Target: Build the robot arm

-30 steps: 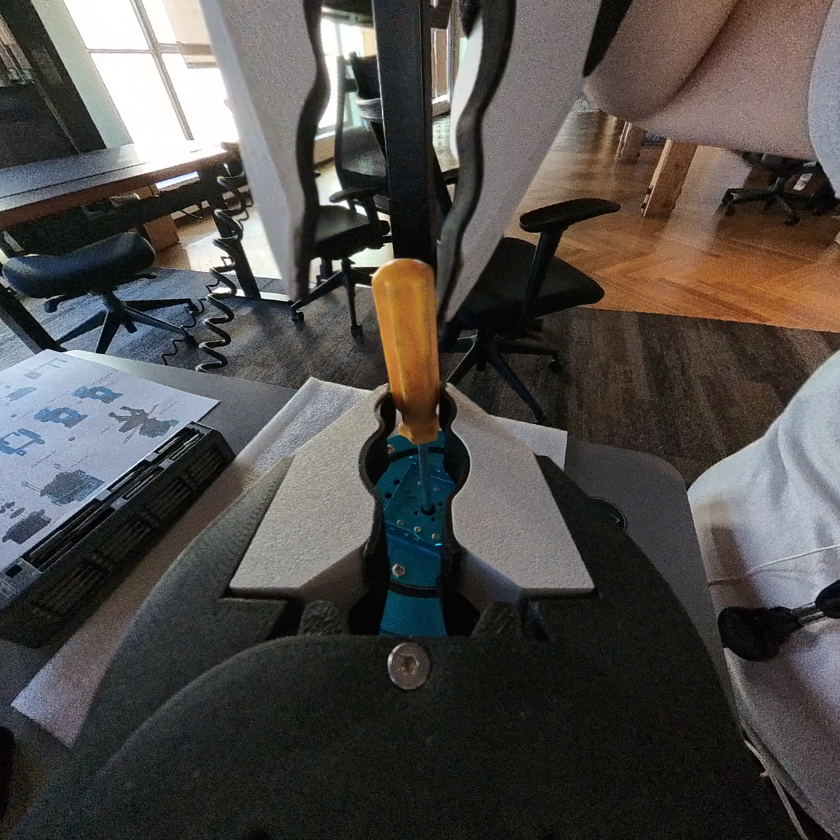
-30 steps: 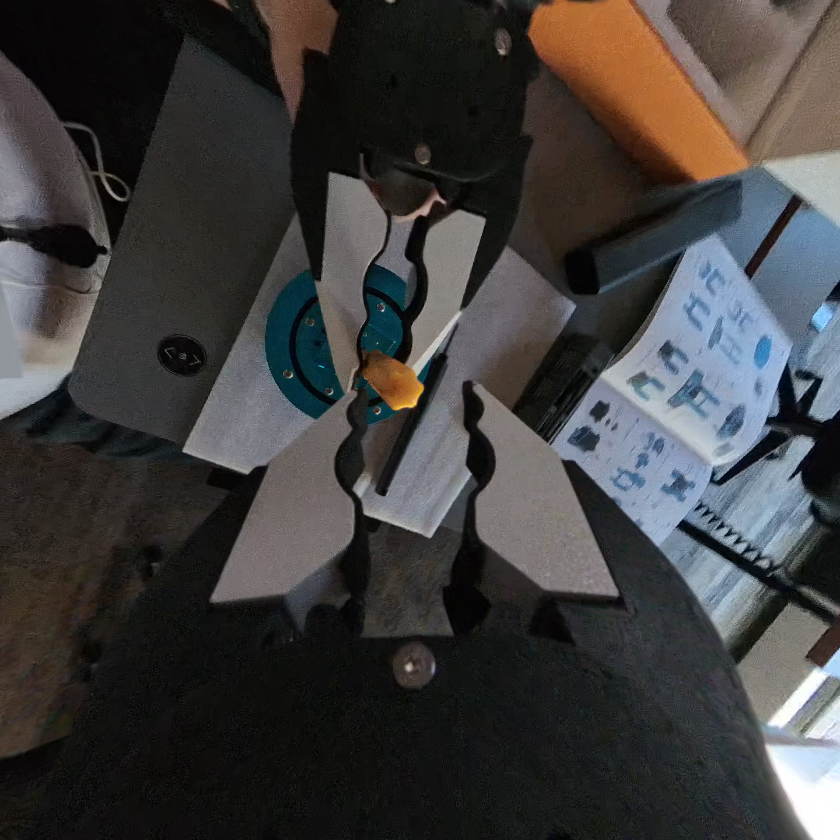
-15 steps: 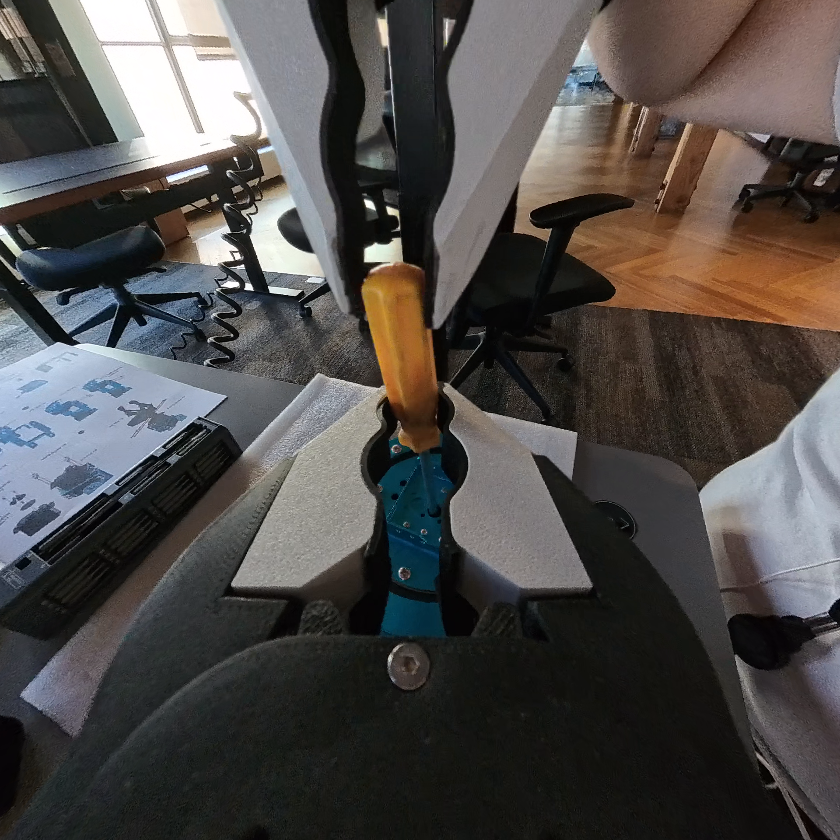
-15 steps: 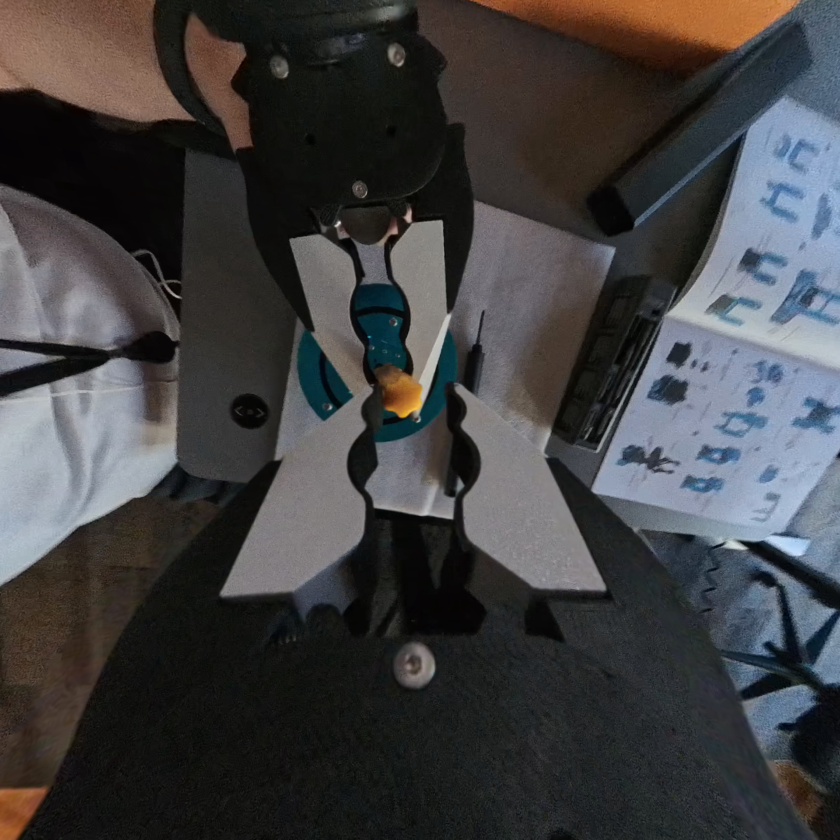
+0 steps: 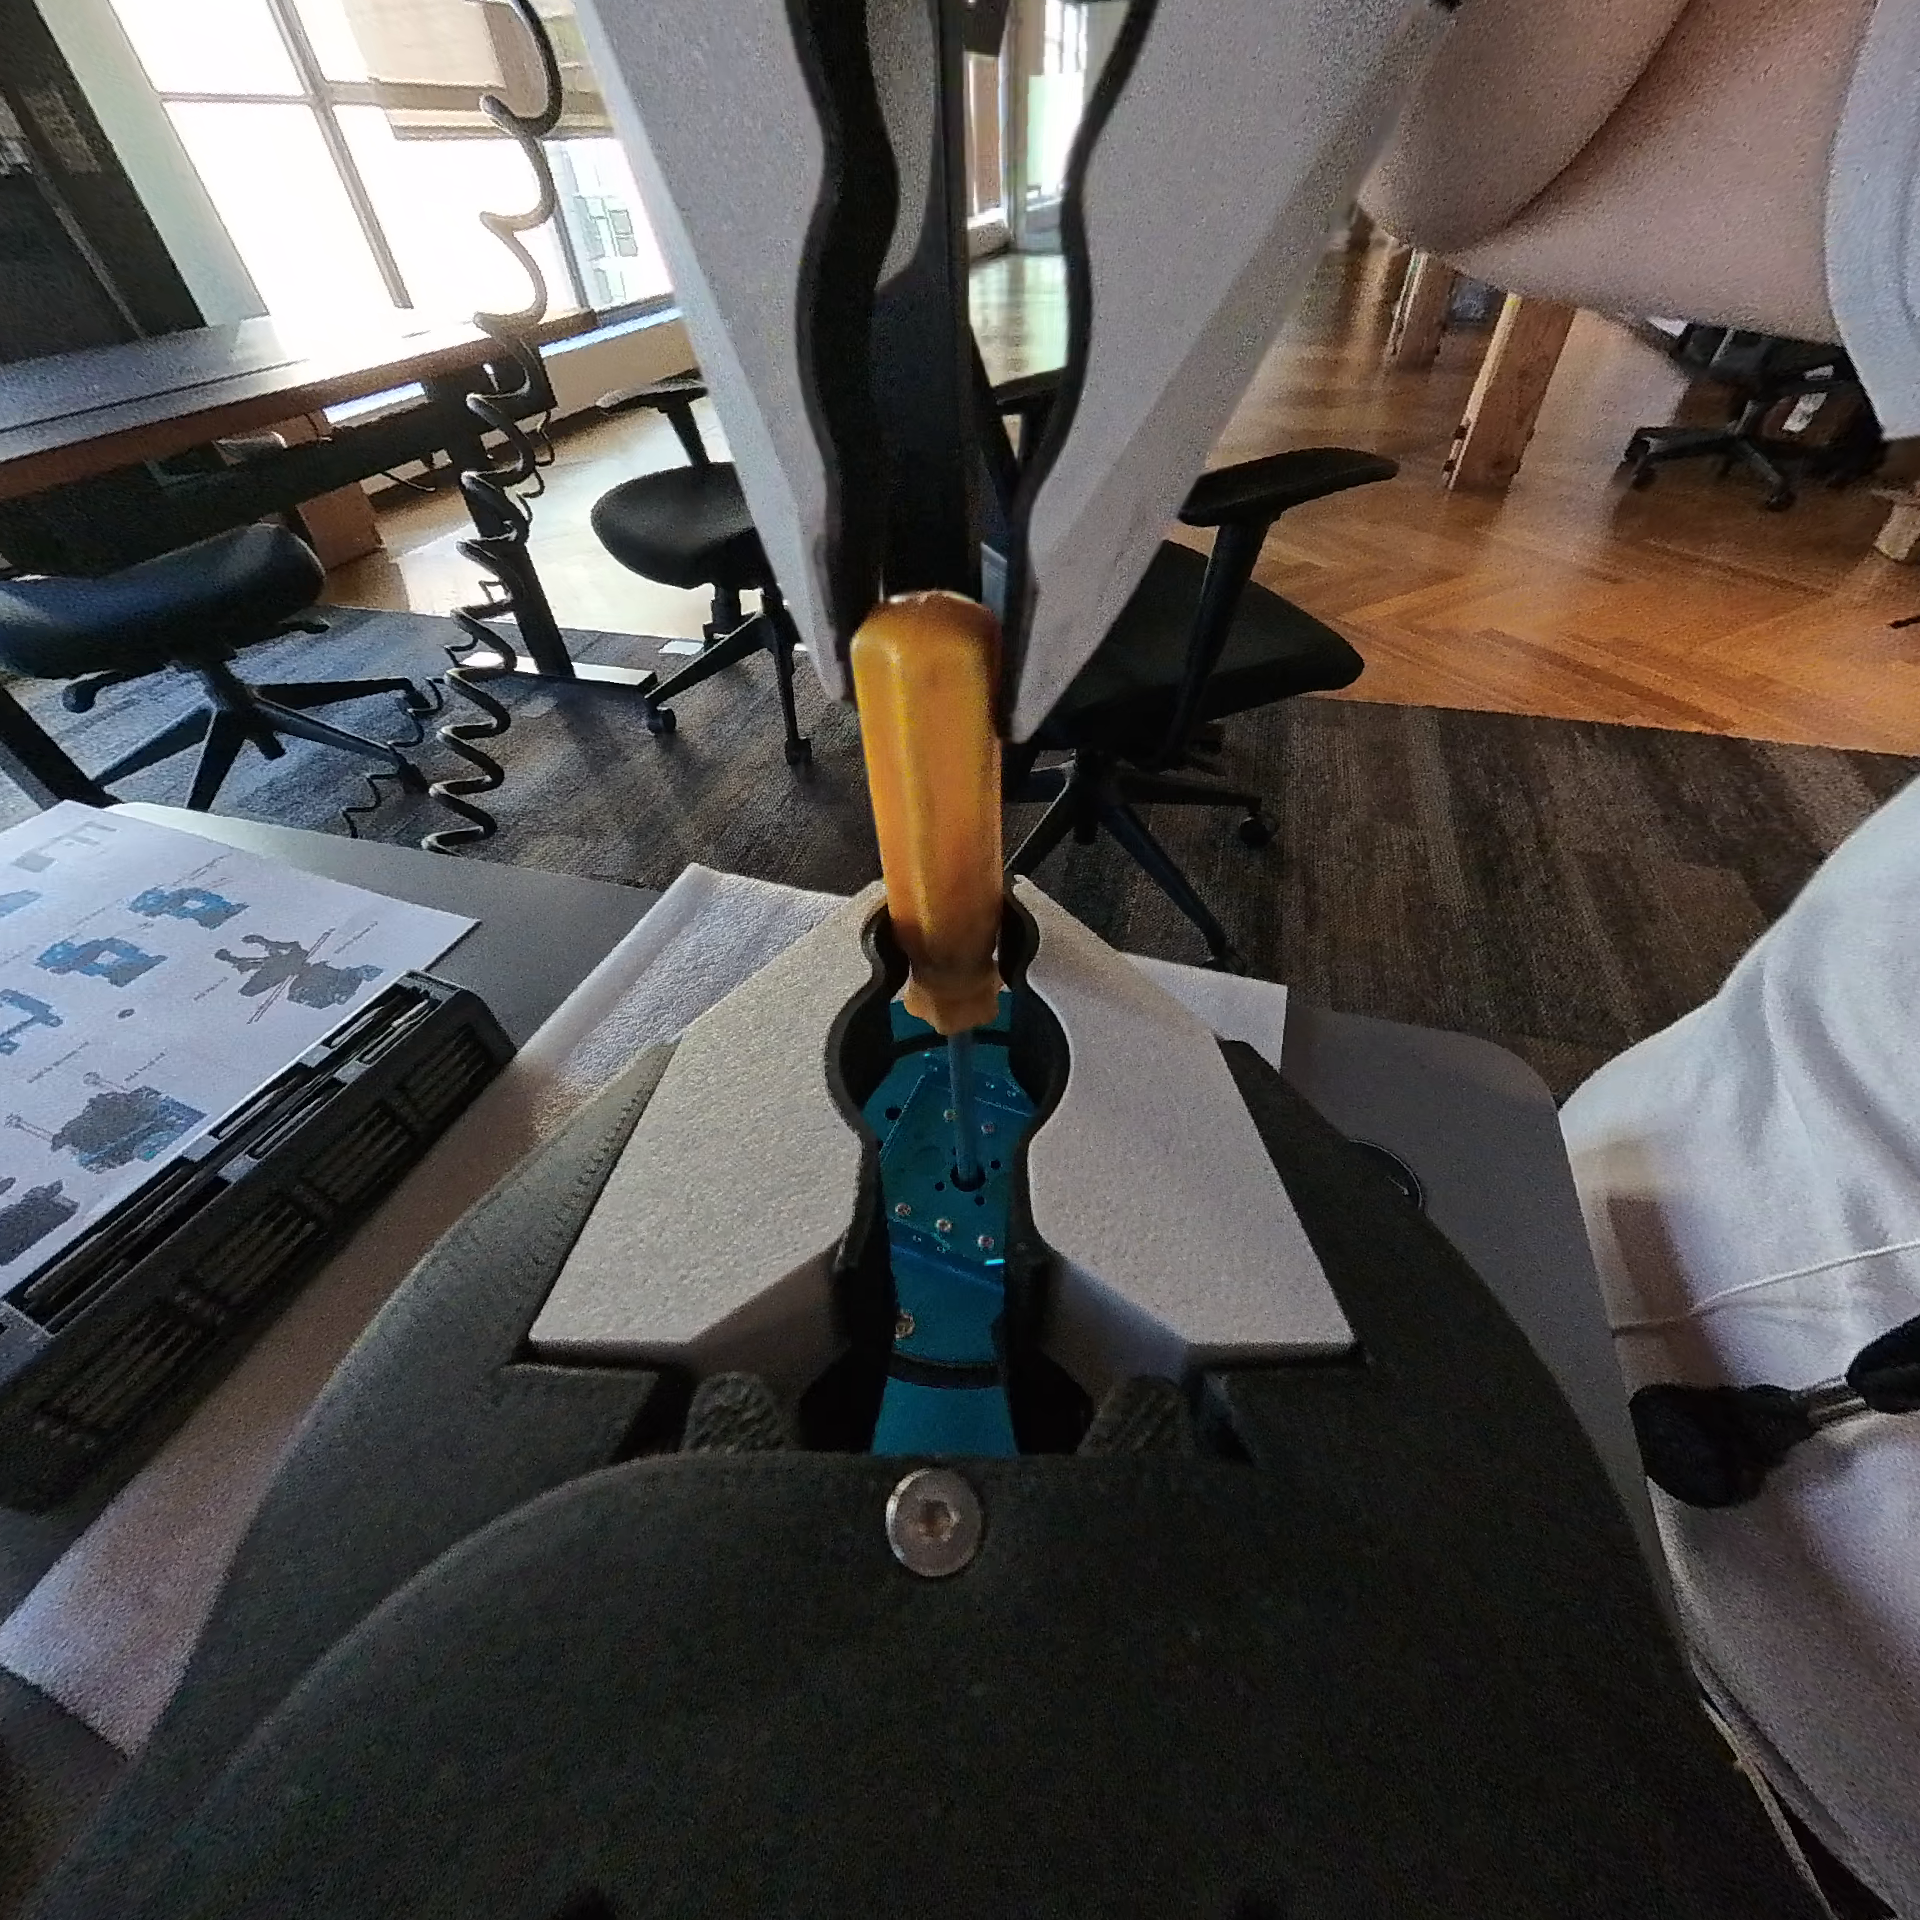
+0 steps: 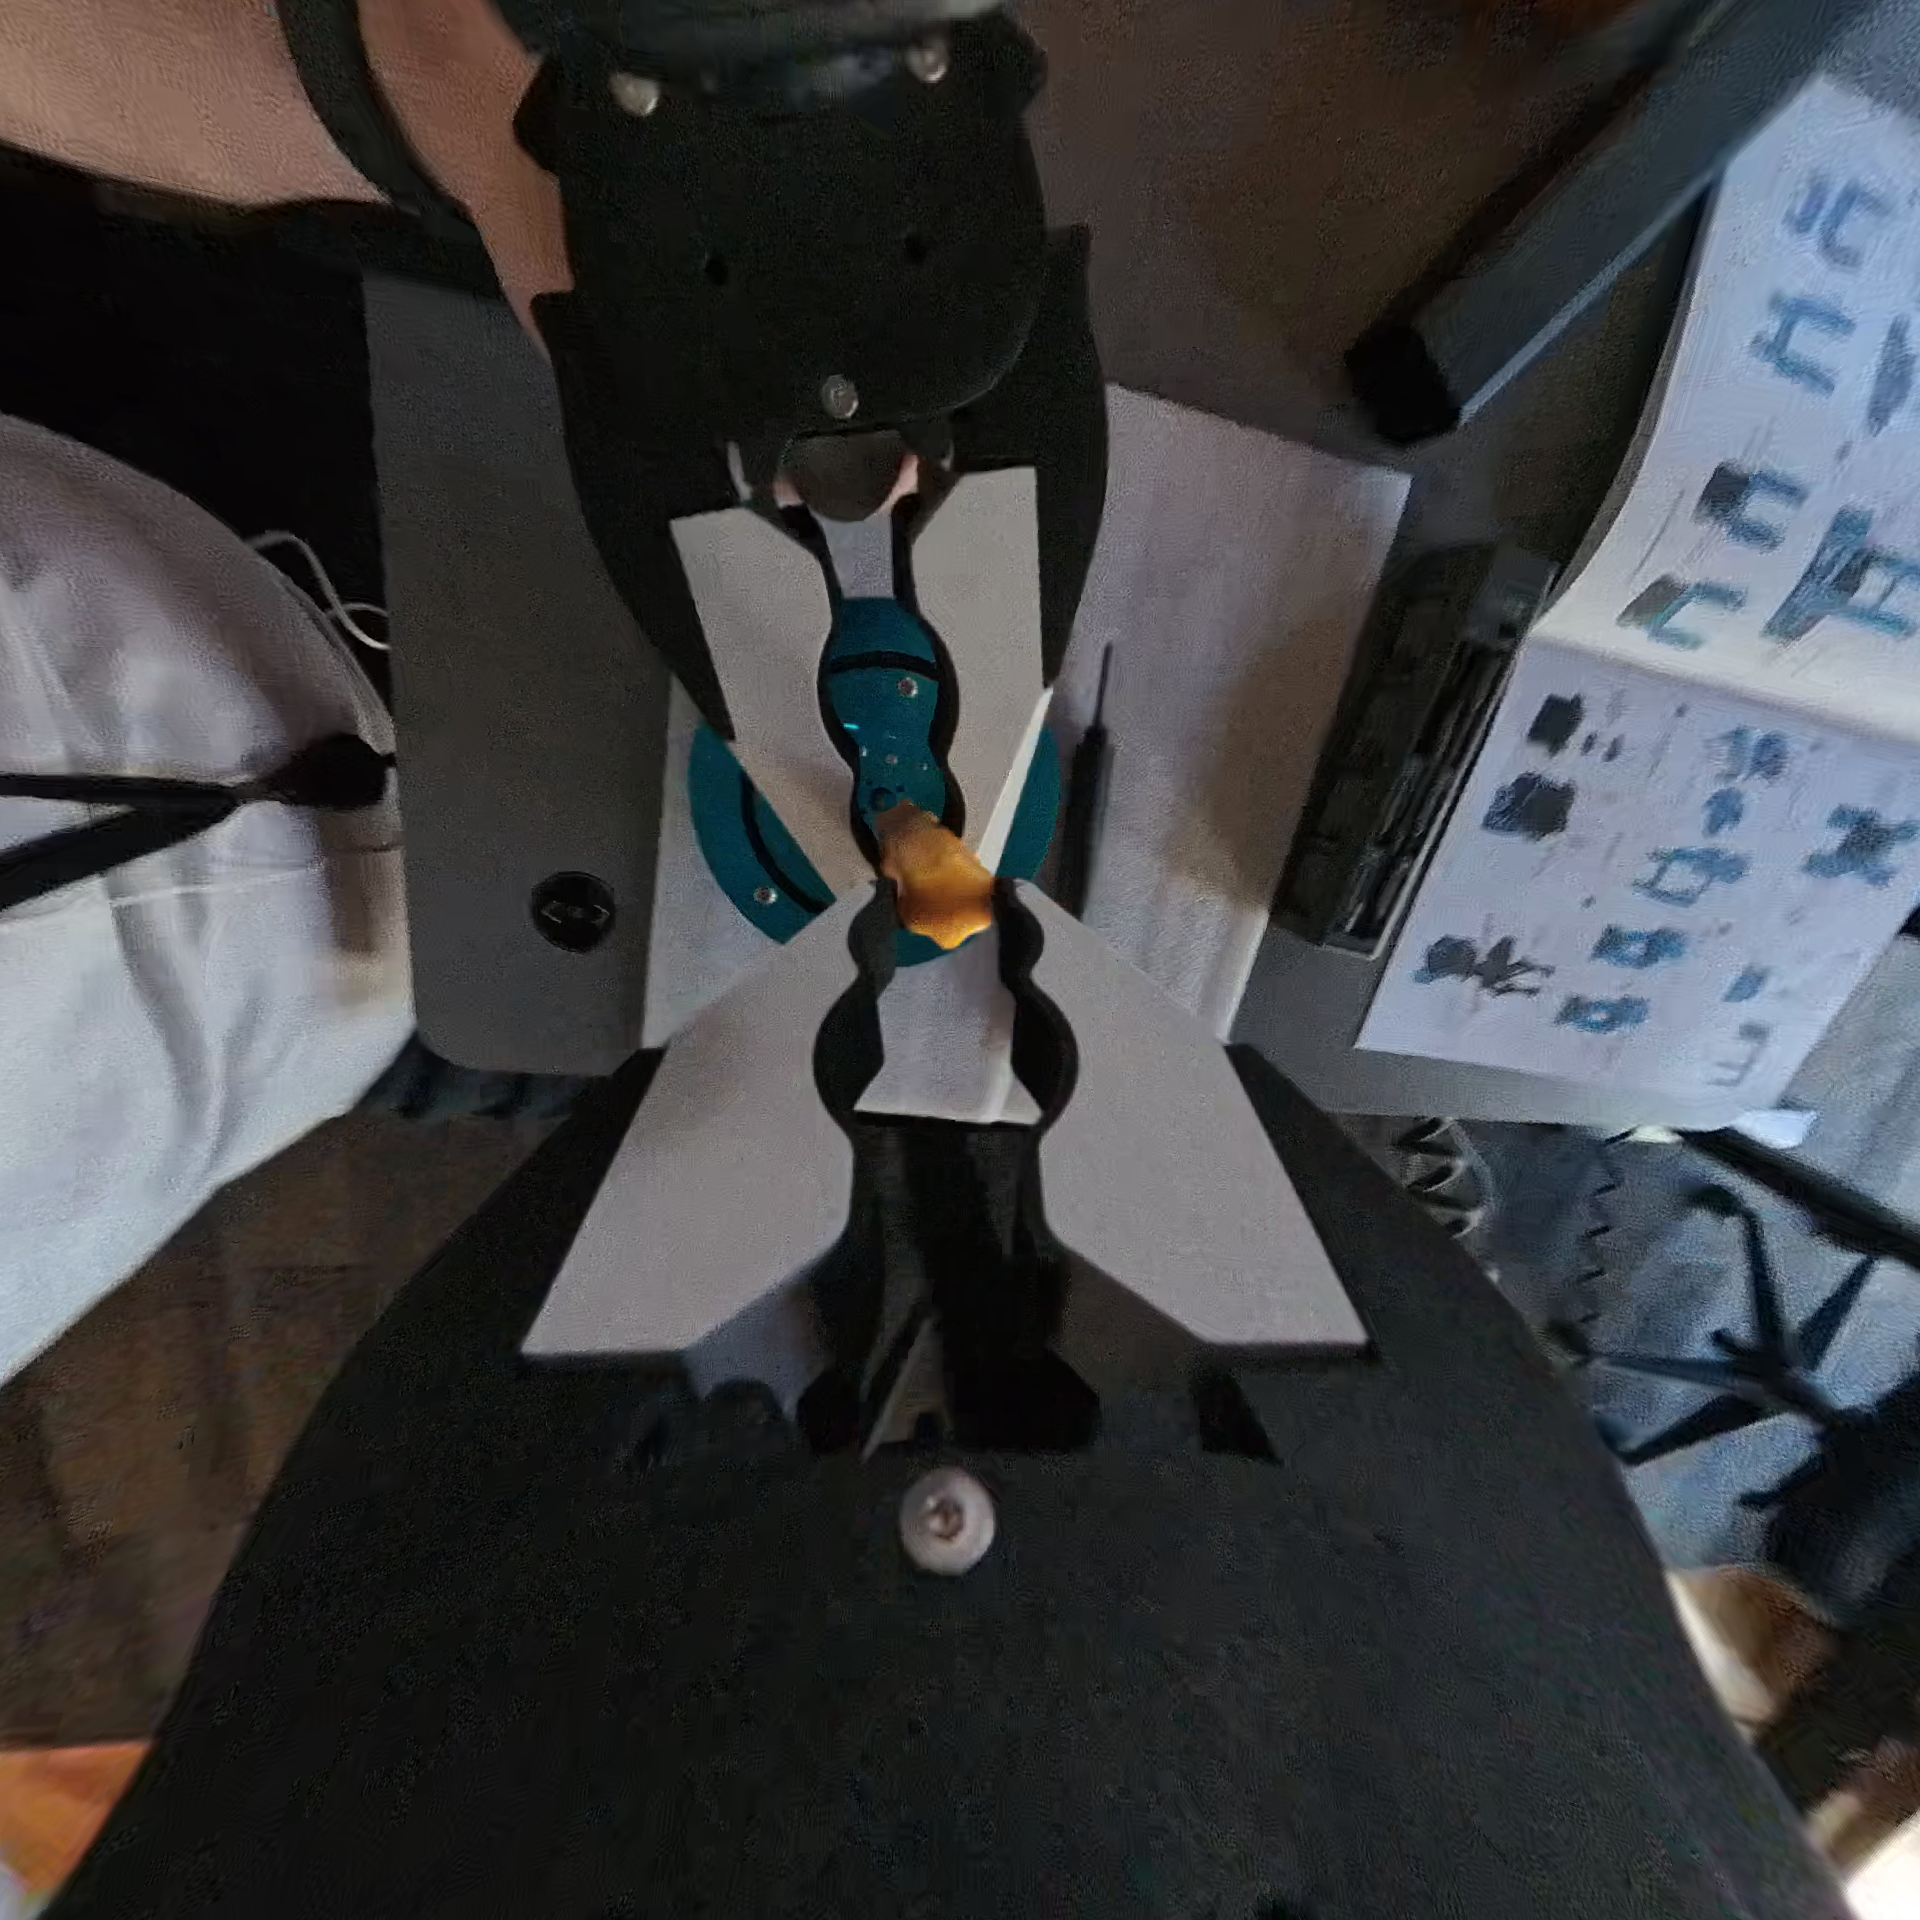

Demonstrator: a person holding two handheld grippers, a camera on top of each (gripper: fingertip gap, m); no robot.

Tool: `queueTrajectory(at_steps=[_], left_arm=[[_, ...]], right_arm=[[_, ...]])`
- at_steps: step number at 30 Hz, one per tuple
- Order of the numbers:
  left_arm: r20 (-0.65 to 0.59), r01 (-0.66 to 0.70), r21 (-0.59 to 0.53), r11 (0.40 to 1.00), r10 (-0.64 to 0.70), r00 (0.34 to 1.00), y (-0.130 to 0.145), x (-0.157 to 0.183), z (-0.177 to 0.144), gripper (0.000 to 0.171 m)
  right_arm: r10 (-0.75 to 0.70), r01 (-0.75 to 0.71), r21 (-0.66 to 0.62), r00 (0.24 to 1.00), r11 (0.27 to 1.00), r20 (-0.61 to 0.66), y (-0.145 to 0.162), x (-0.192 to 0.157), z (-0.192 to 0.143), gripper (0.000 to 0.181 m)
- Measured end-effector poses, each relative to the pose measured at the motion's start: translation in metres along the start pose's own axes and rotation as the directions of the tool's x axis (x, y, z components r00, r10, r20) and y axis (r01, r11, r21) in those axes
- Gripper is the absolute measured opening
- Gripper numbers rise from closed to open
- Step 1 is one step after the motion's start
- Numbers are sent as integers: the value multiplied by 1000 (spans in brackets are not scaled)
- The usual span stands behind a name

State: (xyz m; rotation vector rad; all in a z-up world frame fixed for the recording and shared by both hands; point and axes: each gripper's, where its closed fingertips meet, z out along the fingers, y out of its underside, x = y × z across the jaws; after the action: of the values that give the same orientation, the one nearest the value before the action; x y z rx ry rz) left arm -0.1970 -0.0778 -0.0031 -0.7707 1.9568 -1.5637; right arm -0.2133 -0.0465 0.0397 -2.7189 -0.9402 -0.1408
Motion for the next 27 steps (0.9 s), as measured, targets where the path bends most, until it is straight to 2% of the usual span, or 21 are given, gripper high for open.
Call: queueTrajectory(at_steps=[1,2,4,6,8,11,12,14,16,18,21,24,26,27], left_arm=[[0,0,-1,1000,0,1000,0,0,1,14],[-7,3,-1,1000,-3,1000,0,0,1,15],[-9,5,1,1000,-5,1000,0,0,0,15],[-6,5,2,1000,-5,1000,0,0,0,15],[-5,5,3,1000,-5,1000,0,0,-1,14],[8,2,-3,1000,-2,1000,1,-1,2,15],[2,-2,-7,1000,2,1000,1,-1,2,14],[-12,-5,-8,1000,5,1000,1,2,3,13],[-13,-8,-6,1000,8,1000,1,2,4,13],[-13,-4,-4,1000,4,1000,1,2,3,13],[-5,1,-4,1000,-1,1000,1,1,3,13],[-4,3,-4,1000,-3,1000,1,1,4,12],[11,-4,-12,1000,4,1000,1,-1,6,9],[4,-6,-14,1000,6,1000,1,0,7,9]], right_arm=[[-90,91,28,995,995,-36,-4,4,-1,32],[-170,172,57,985,983,-40,-7,3,-2,36],[-257,255,81,966,964,14,-6,-4,-2,28],[-264,260,88,964,962,32,-6,-4,0,18],[-187,184,69,981,980,40,-5,-3,0,18],[156,-156,10,988,988,19,-4,1,2,17],[190,-190,7,982,982,4,-4,-1,1,17],[60,-60,-2,998,998,-27,-4,-3,0,17],[-87,89,39,995,995,-49,-9,-1,-1,26],[-149,149,52,989,987,-4,-8,-3,0,29],[-176,174,47,983,984,48,-4,-5,5,19],[14,-14,-5,998,1000,60,-3,-5,5,19],[277,-276,-18,960,961,48,-3,-3,7,18],[304,-304,-17,952,953,42,-3,-5,6,18]])
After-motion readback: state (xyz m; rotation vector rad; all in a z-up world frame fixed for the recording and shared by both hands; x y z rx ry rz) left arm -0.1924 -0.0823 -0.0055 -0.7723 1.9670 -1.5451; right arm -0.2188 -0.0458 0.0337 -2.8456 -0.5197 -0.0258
